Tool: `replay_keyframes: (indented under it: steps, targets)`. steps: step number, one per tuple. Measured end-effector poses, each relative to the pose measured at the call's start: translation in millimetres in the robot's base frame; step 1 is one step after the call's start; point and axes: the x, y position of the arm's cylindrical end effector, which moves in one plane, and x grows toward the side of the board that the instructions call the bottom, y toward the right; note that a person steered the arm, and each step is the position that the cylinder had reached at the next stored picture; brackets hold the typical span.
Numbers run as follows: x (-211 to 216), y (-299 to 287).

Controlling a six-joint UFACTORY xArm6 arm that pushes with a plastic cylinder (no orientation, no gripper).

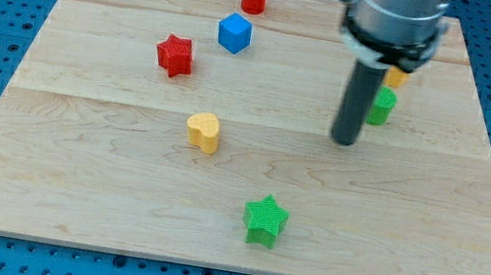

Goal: Push the green circle left and up

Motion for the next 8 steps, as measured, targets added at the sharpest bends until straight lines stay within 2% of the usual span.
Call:
replay_keyframes:
  steps: [1, 2, 3, 4, 5, 6, 7, 8]
  targets:
    - [-20.1, 30.3]
    - [-29.7, 10.3]
    - [-49.4, 66.7]
    - [-61.6, 91.3]
    - [-57.1, 84.5]
    - [-86.9, 88.2]
    - [-63.9, 75.1]
    - [-59.4, 46.0]
